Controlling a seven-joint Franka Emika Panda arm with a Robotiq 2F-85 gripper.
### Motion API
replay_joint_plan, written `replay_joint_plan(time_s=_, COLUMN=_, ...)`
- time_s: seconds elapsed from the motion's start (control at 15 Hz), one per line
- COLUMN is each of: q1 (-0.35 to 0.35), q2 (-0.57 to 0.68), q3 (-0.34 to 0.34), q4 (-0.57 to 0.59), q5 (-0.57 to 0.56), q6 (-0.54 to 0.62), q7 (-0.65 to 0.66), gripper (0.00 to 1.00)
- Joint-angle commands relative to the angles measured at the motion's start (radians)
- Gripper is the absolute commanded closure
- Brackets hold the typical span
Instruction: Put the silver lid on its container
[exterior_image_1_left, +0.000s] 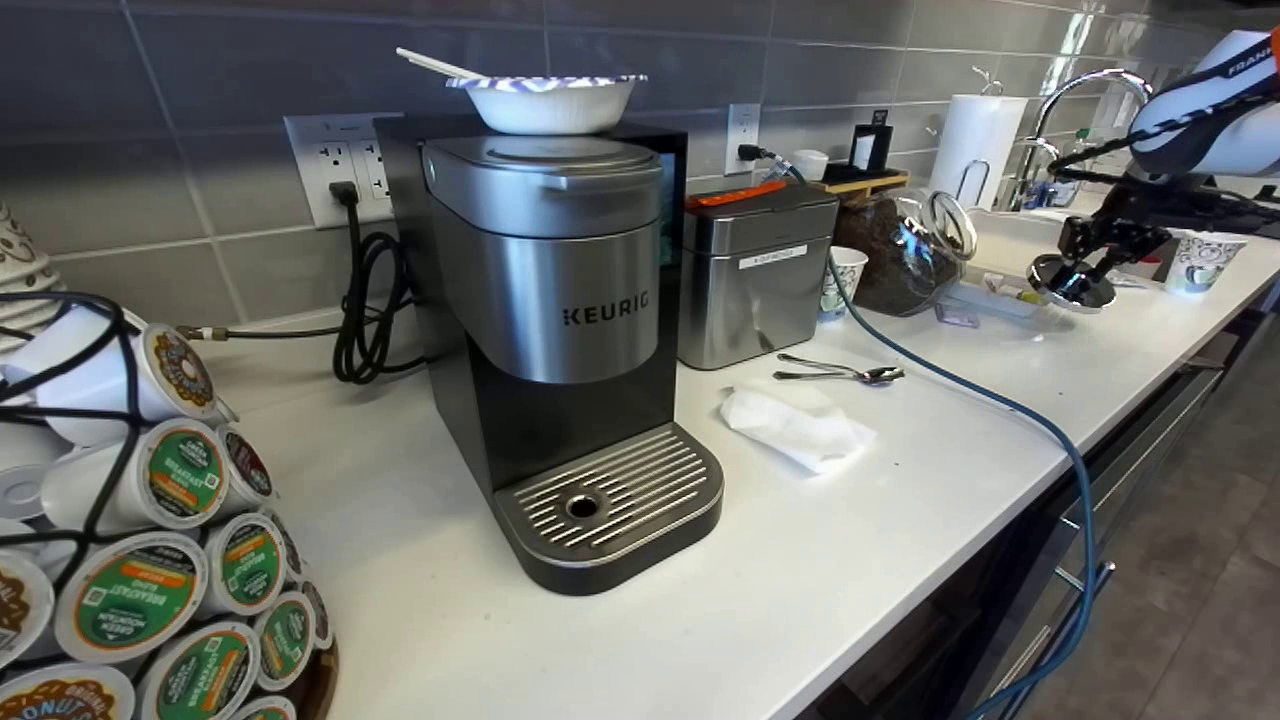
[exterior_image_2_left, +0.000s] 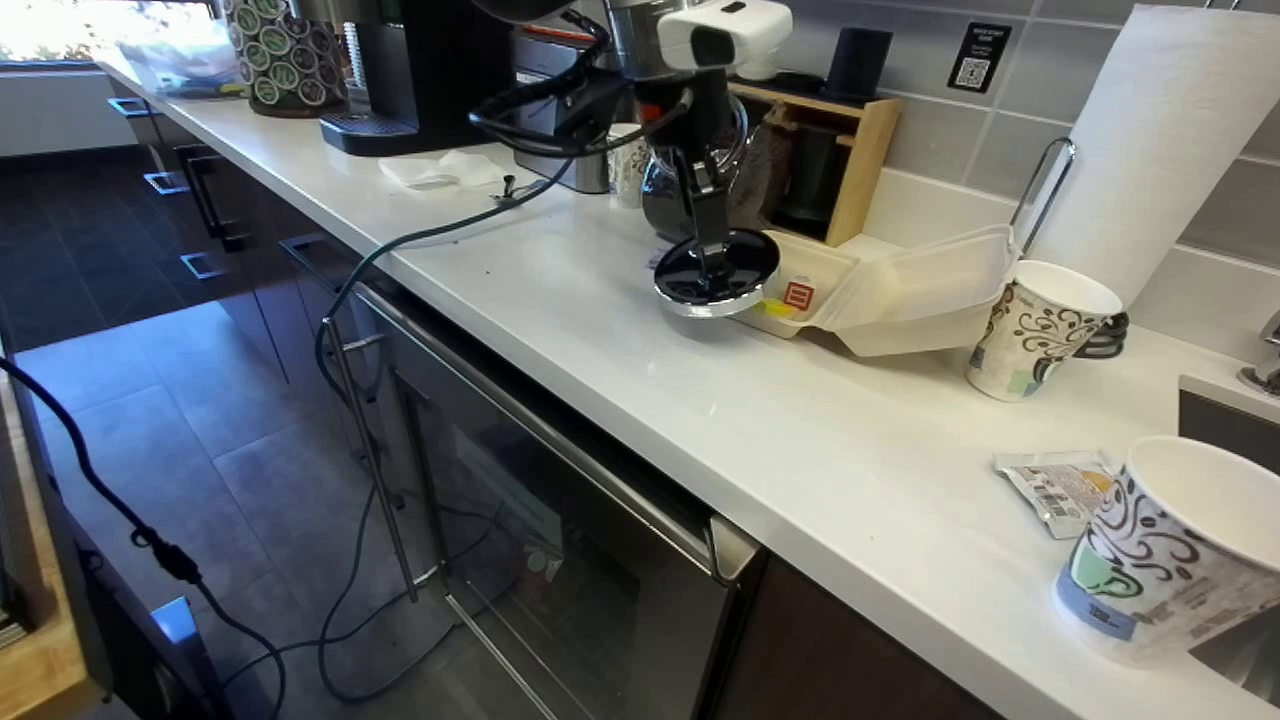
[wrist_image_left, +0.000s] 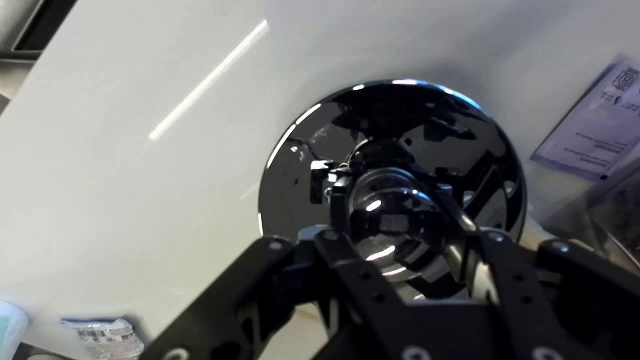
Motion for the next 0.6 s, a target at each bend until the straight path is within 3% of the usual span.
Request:
replay_joint_plan(time_s=0.0, q1=-0.064, q2=-0.162, q3=0.051, q4=-0.151, q5=0.062, q6=0.013, q7=-0.174, gripper=0.79)
replay_joint_plan(time_s=0.27, q1=-0.121, q2=-0.292, q3=0.137, q4=-0.272, q5=0.279, q6=-0.002, q7=-0.471, gripper=0.79)
replay_joint_plan(time_s=0.53, q1=-0.082, q2=-0.388, q3=0.153, q4=-0.359, q5=0.556, q6=-0.032, q7=-0.683, gripper=0.79)
